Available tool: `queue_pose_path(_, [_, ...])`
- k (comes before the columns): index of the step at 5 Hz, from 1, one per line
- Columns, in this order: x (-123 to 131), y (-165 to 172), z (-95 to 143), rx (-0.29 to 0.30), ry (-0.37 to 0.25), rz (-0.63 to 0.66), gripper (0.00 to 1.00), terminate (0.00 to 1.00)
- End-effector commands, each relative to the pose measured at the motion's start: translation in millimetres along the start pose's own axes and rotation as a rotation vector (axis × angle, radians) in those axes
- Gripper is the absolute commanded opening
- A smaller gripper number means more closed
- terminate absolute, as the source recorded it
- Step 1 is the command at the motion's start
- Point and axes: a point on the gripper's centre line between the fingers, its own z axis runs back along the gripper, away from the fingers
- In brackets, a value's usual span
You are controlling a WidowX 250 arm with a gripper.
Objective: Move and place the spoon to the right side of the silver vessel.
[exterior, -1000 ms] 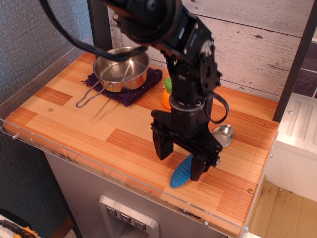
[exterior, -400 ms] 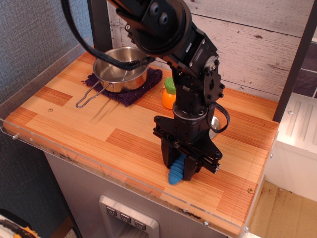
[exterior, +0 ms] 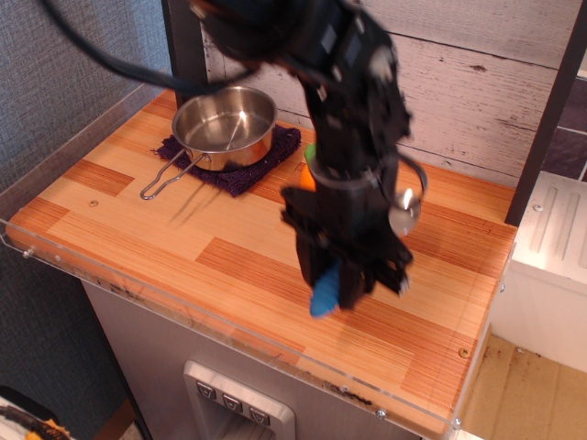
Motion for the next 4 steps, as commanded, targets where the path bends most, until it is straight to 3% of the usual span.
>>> queue_pose_path(1, [-17.0,85.7,73.5,0.119,-0.094,0.194,0.0,0.0])
queue_pose_path(2, [-29.9,131.5,70.7,0.188,-0.03,0.262,0.0,0.0])
queue_pose_path(4, [-62.5,227.2,39.8,0.178,0.063,0.307,0.0,0.0])
